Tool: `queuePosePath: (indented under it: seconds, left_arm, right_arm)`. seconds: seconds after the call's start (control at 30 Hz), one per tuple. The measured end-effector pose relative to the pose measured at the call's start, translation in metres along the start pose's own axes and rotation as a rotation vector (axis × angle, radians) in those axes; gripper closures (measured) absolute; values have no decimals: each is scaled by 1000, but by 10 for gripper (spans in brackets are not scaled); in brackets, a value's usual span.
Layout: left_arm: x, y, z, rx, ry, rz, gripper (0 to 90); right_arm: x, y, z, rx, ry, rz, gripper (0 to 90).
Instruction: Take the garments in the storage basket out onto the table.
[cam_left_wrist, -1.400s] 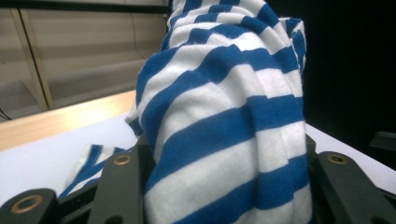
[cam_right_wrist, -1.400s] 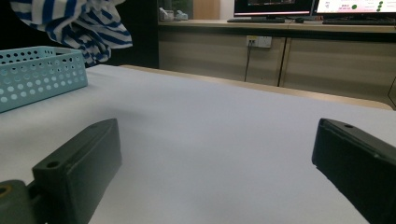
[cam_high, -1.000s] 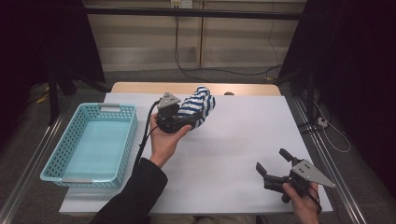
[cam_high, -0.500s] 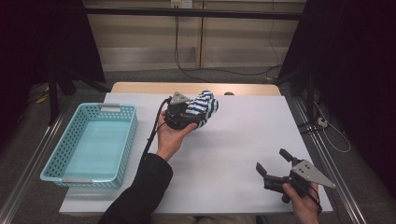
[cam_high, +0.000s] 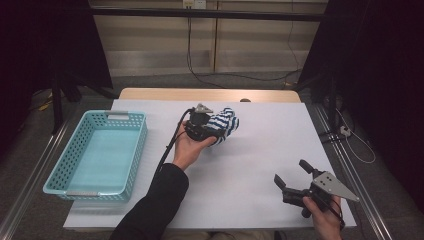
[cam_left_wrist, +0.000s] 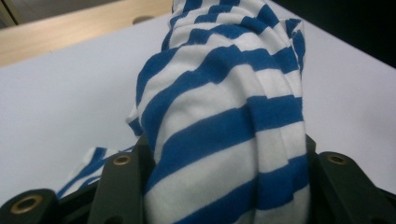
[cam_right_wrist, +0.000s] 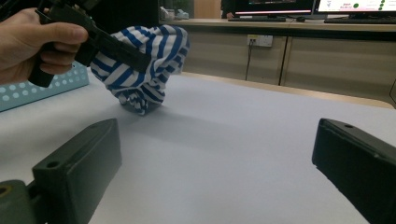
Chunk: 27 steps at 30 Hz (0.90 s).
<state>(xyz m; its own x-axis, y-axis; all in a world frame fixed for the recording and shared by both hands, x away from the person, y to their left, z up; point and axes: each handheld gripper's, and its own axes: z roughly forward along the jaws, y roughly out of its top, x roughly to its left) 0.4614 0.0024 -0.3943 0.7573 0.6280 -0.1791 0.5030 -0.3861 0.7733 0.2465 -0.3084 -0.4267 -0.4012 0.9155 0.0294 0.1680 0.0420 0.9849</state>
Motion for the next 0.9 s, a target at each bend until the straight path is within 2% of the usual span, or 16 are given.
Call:
queuePosePath:
  seconds: [0.13,0.17,0.3,0.37,0.43,0.57,0.6,0.63,0.77,0.8,0.83,0.87,0.9]
  left_arm:
    - [-2,-6,11,29,2,11,481]
    - [-2,-8,14,22,3,8,480]
    - [0,-18,23,62,13,12,476]
    - [3,-24,25,75,12,14,474]
    - [5,-26,25,69,14,-6,471]
    - [3,-26,25,84,27,5,467]
    - [3,-26,26,88,30,26,466]
    - [2,-26,27,91,34,21,465]
    - [-1,-28,32,108,47,45,460]
    - [-2,-30,34,110,46,61,457]
    - [-4,-30,34,124,54,104,454]
    - [-6,-32,36,130,56,130,451]
    - [-8,-32,37,138,59,141,451]
  right_arm:
    - [0,0,0,0,-1,0,8]
    - [0,0,0,0,-1,-1,8]
    - [0,0,0,-1,0,-3,8]
    - [0,0,-1,1,0,1,8]
    - [0,0,-1,5,-3,-3,8]
    - [0,0,-1,6,-1,-3,8]
    - [1,0,0,3,-1,4,8]
    - [1,0,0,3,-2,3,8]
    - [1,0,0,4,-2,3,8]
    - [1,0,0,3,-1,2,8]
    - [1,0,0,4,-2,2,8]
    - [0,-1,0,7,-3,-2,8]
    - [0,-1,0,9,-3,-6,8]
